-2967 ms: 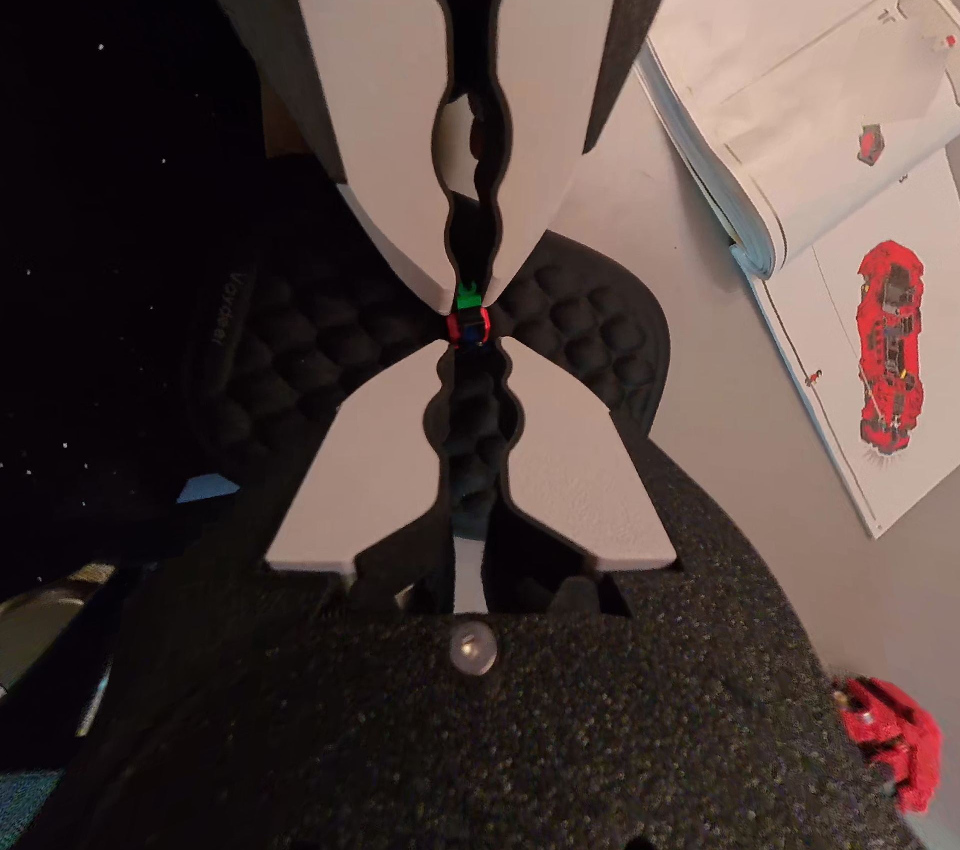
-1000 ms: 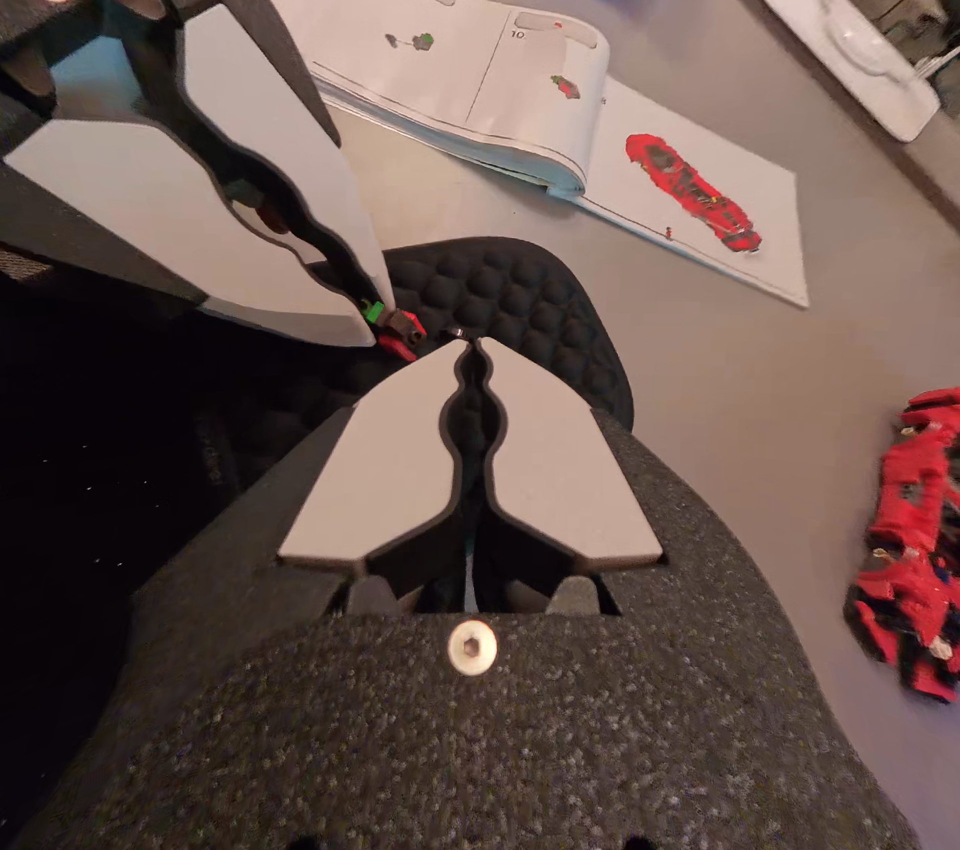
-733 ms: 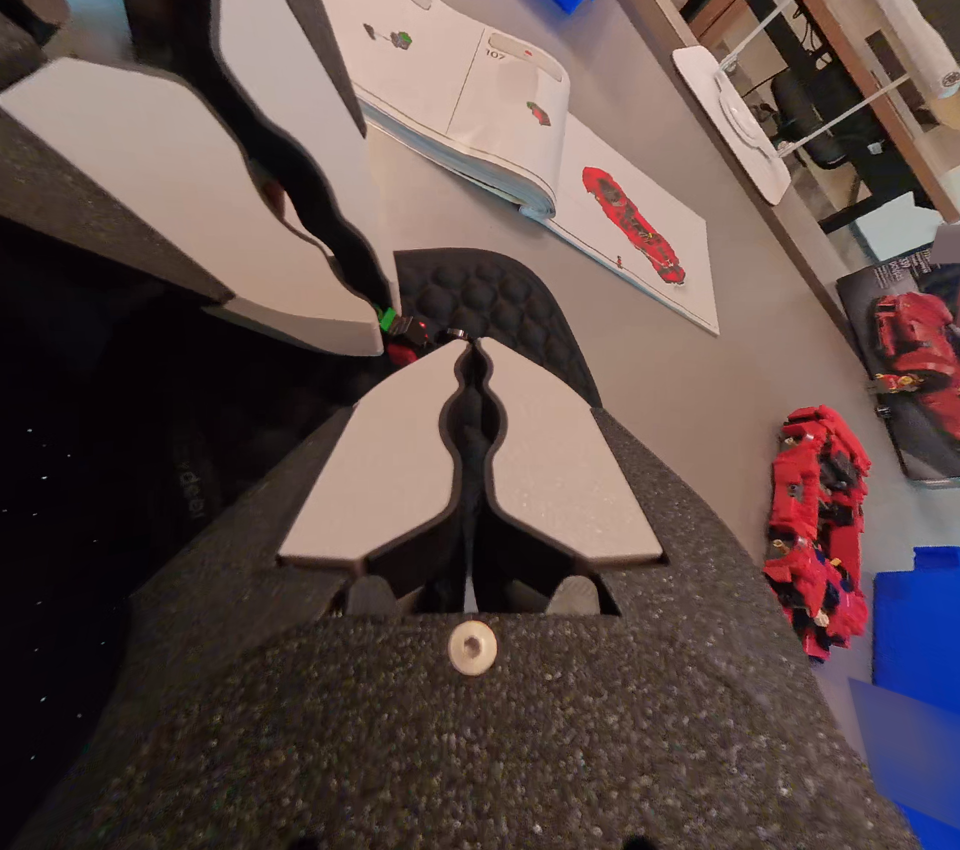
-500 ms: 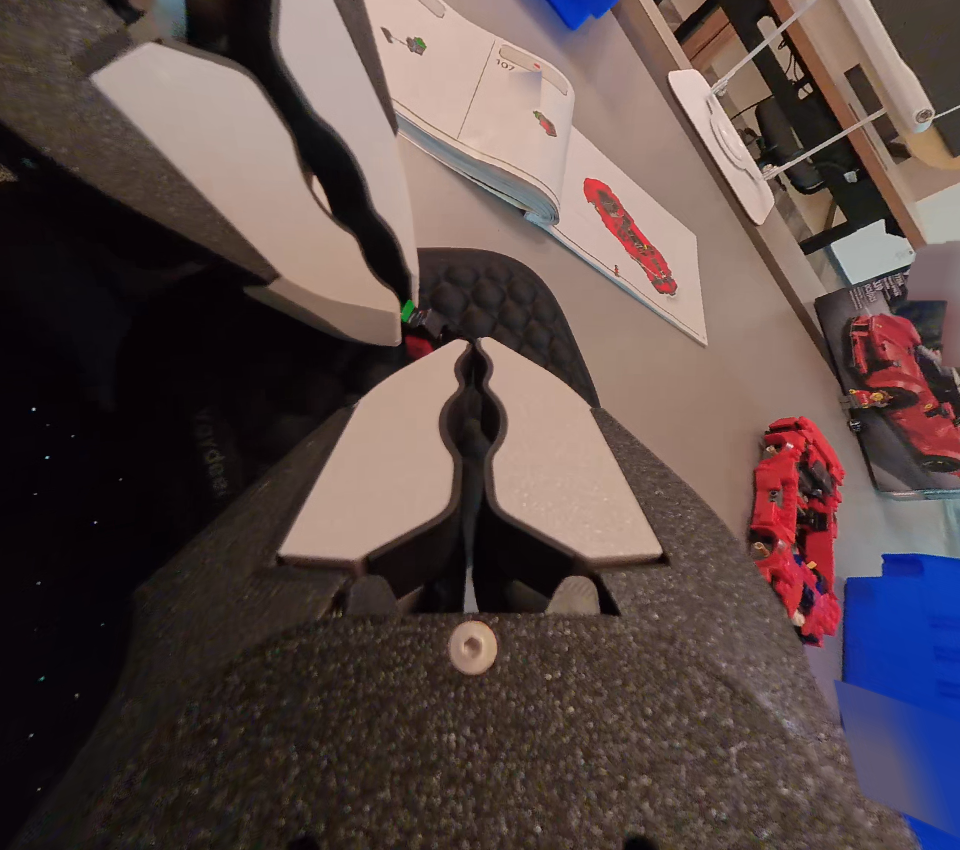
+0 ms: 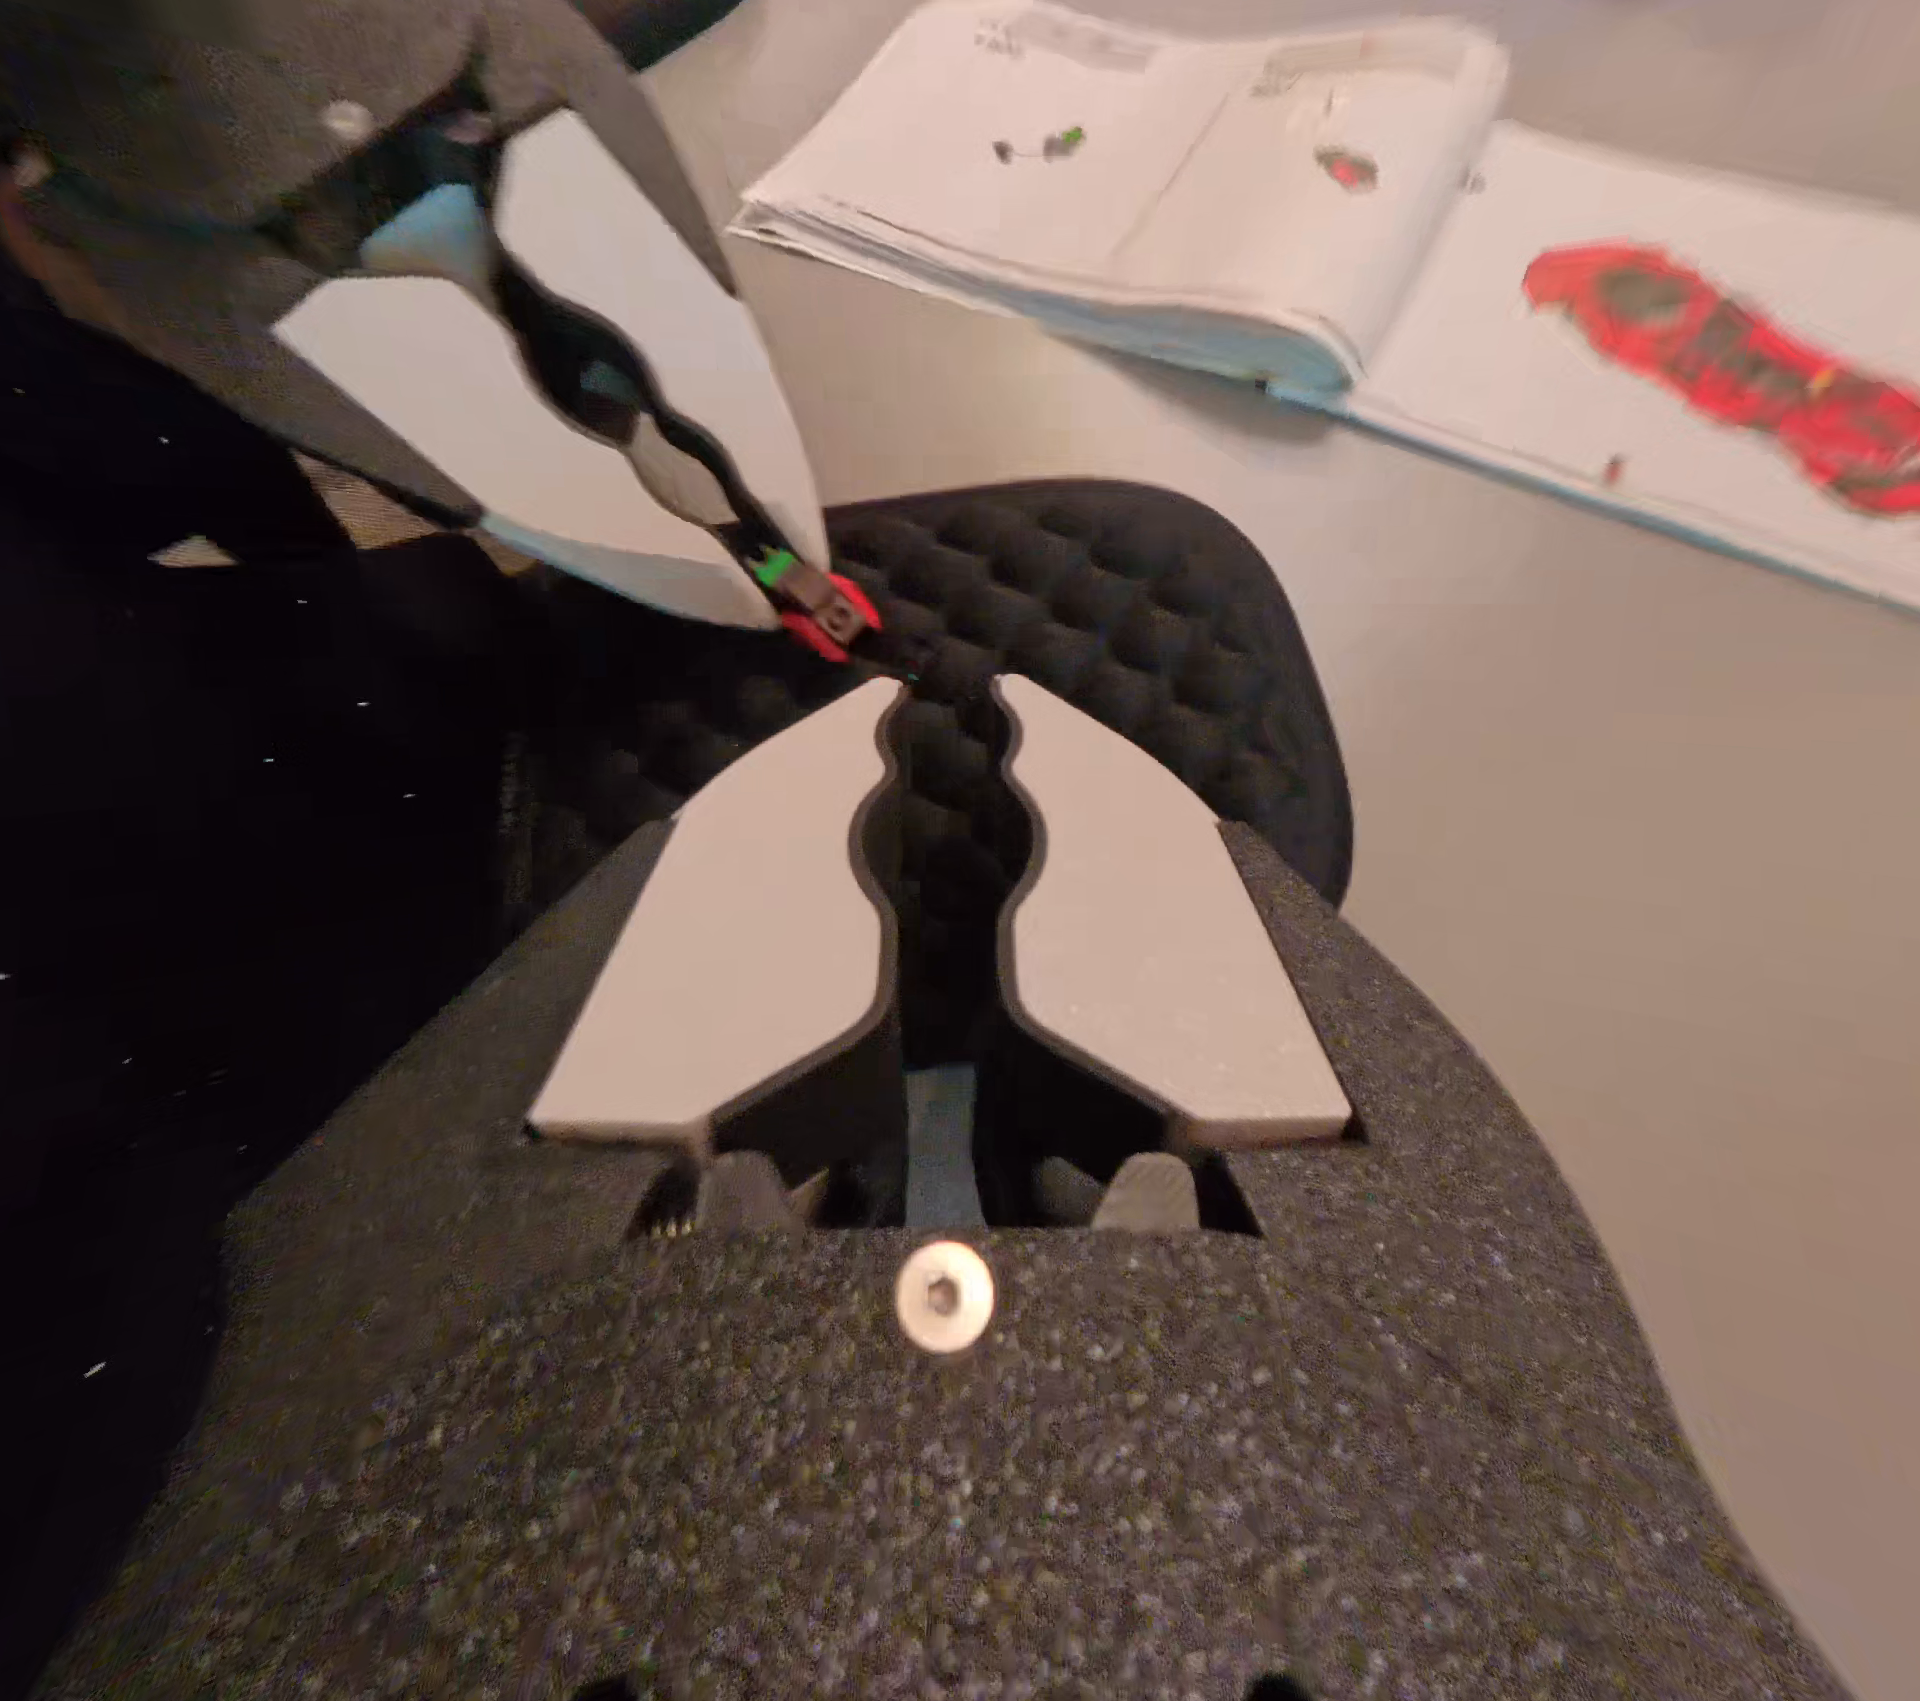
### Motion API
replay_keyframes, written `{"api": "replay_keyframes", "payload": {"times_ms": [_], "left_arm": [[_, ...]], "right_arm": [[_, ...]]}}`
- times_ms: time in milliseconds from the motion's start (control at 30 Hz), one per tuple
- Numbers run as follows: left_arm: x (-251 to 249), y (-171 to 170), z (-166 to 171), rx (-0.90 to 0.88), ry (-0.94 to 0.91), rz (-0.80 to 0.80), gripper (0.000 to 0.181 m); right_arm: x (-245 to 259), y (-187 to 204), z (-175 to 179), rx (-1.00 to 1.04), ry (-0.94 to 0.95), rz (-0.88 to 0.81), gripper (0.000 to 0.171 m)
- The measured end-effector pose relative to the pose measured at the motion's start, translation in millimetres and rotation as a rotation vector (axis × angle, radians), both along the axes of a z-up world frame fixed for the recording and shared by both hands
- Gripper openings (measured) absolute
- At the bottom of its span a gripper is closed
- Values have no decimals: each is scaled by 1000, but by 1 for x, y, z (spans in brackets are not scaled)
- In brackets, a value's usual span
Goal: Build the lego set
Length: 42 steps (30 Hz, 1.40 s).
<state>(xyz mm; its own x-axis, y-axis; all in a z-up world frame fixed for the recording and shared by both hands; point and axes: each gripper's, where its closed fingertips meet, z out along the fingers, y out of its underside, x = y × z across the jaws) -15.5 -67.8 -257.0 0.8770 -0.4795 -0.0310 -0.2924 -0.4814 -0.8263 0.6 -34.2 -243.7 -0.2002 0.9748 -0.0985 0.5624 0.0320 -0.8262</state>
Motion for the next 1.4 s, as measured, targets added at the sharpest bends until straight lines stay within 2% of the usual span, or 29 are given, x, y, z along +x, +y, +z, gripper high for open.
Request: {"api": "replay_keyframes", "payload": {"times_ms": [67,133,467,600,800,1000,1200,1400], "left_arm": [[-5,0,1,4,14,20,7],[-7,0,0,5,13,34,7],[-6,3,-1,17,42,39,7],[-5,3,-1,20,42,47,7],[-5,5,-1,27,46,56,7],[-4,4,-1,31,51,57,7],[-4,4,-1,33,54,50,7],[-4,4,-2,38,66,34,7]], "right_arm": [[-2,0,-8,-146,-70,31,15],[-6,-7,-14,-198,-104,33,16],[-11,-8,-11,-19,-55,-145,1],[-14,-8,-2,170,-20,-190,1],[-16,-4,-1,604,-45,-243,1],[-18,-13,-1,735,-37,-215,1],[-16,-21,-2,670,-29,-131,2],[-17,-26,-5,389,-15,-10,1]]}}
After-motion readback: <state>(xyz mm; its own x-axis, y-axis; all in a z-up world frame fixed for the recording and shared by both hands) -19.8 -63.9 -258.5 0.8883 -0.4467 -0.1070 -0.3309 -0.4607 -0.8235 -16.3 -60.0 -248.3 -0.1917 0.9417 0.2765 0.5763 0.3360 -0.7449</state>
